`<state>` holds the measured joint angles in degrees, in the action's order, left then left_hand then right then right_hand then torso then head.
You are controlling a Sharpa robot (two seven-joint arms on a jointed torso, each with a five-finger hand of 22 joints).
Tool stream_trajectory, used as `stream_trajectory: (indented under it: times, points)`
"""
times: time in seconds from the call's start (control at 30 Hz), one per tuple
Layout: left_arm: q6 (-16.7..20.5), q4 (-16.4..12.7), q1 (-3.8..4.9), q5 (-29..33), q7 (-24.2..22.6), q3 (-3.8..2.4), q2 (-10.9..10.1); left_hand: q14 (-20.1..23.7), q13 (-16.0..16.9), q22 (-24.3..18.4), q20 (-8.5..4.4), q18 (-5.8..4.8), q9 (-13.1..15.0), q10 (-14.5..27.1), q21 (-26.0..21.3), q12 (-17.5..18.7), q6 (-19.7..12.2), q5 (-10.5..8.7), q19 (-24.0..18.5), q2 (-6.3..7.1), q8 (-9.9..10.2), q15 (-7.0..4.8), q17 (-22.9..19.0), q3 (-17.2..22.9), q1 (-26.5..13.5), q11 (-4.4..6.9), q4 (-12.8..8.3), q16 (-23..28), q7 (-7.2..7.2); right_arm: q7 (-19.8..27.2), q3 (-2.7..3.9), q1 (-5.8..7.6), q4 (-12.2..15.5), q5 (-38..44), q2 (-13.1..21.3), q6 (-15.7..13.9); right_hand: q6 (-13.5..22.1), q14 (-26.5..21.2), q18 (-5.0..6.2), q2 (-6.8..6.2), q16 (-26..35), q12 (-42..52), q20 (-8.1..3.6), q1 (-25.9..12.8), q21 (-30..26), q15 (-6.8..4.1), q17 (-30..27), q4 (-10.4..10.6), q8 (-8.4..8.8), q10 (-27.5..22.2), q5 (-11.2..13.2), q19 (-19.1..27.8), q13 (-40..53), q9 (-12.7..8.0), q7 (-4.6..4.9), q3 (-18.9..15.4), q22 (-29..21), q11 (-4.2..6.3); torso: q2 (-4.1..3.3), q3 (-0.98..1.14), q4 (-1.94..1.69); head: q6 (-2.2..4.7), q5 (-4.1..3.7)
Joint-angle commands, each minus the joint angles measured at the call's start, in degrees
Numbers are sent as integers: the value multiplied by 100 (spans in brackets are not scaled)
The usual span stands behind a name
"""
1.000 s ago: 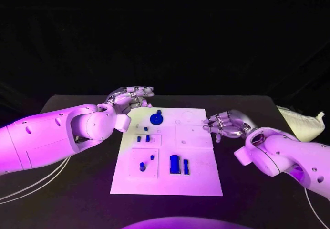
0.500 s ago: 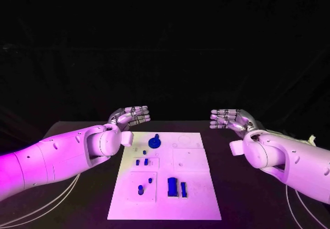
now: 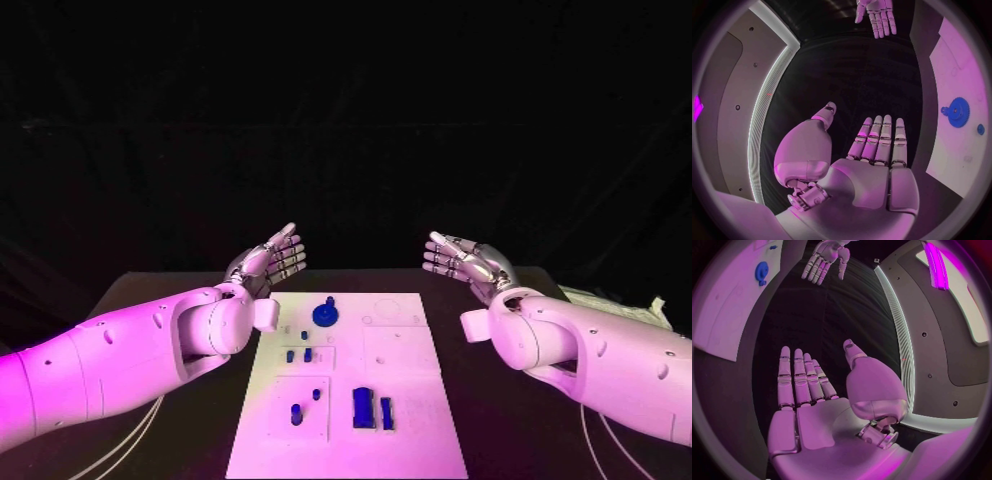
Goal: Assemble the parts on the task board
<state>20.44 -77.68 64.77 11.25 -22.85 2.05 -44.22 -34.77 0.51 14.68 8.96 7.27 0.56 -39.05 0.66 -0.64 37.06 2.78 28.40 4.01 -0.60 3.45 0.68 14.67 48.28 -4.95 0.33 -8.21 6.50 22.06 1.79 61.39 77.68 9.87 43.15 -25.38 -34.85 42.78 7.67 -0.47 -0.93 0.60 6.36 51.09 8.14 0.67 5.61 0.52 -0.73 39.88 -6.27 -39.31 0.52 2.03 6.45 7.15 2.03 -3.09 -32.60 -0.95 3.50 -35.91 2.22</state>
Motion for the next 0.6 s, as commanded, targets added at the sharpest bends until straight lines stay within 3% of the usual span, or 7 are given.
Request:
stream_trajectory:
  times: [0.03,0.1,0.13,0.33,0.37,0.4,0.6]
  points:
    - [834,-277,-96,-427,-287,-42,-11,1108,-51,-468,-287,-229,-56,1245,-66,64,-1182,-278,-903,-401,60,-345,-68,-466,-1539,495,-33,260,-208,376,-43,-35,359,-437,35,-812,1111,-1364,-267,47,93,-60,-203,-1629,-260,-67,-561,-52,73,-1272,201,1253,-52,-203,-206,-227,-203,309,106,71,-263,108,-157]
    - [1257,-539,-196,-619,-400,-87,-21,1322,-51,-558,-341,-228,-56,1485,-66,64,-1409,-278,-1079,-401,60,-345,-68,-557,-1835,495,-33,311,-247,508,-88,-65,648,-620,75,-1165,1326,-1627,-275,47,93,-60,-636,-1942,-310,-67,-561,-52,73,-1517,627,1494,-52,-203,-645,-269,-203,309,131,88,-324,140,-203]
    - [1407,-632,-232,-688,-439,-103,-24,1407,-51,-593,-362,-261,-56,1579,-66,64,-1498,-278,-1149,-401,60,-345,-68,-593,-1952,495,-33,331,-650,553,-103,-74,745,-681,88,-1284,1410,-1730,-274,47,93,-60,-636,-2065,-327,-67,-561,-52,73,-1612,627,1589,-52,-203,-645,-284,-203,309,137,92,-338,147,-213]
    - [2054,-1033,-386,-982,-611,-171,-40,1809,-51,-764,-466,-303,-56,2032,-66,64,-1928,-278,-1480,-401,60,-345,-68,-764,-2512,495,-33,821,-650,728,-163,-113,1128,-924,141,-1752,1811,-2225,-336,47,93,-60,-636,-2656,-814,-67,-561,-52,73,-2080,627,2045,-52,-203,-645,-715,-203,309,142,95,-350,154,-222]
    - [2131,-1081,-405,-1017,-632,-180,-41,1875,-51,-791,-484,-727,-56,2105,-66,64,-1997,-278,-1530,-401,60,-345,-68,-790,-2602,495,-33,821,-650,745,-169,-117,1165,-948,146,-1798,1877,-2305,-343,47,93,-60,-636,-2750,-814,-67,-561,-52,73,-2153,627,2117,-52,-203,-645,-715,-203,309,142,95,-350,154,-222]
    - [2227,-1140,-427,-1061,-657,-190,-44,1977,-51,-836,-896,-727,-56,2221,-66,64,-2107,-278,-1614,-401,60,-345,-68,-834,-2746,495,-33,821,-650,763,-175,-121,1205,-973,151,-1847,1980,-2433,-767,47,93,-60,-636,-2902,-814,-67,-561,-52,73,-2269,627,2234,-52,-203,-645,-715,-203,309,142,95,-350,154,-222]
    - [2368,-1228,-461,-1125,-695,-205,-47,2289,-51,-966,-896,-727,-56,2569,-66,64,-2437,-278,-1853,-401,60,-345,-68,-965,-3177,495,-33,821,-650,773,-179,-123,1227,-987,154,-1873,2291,-2813,-767,47,93,-60,-636,-3358,-814,-67,-561,-52,73,-2624,627,2584,-52,-203,-645,-715,-203,309,142,95,-350,154,-222]
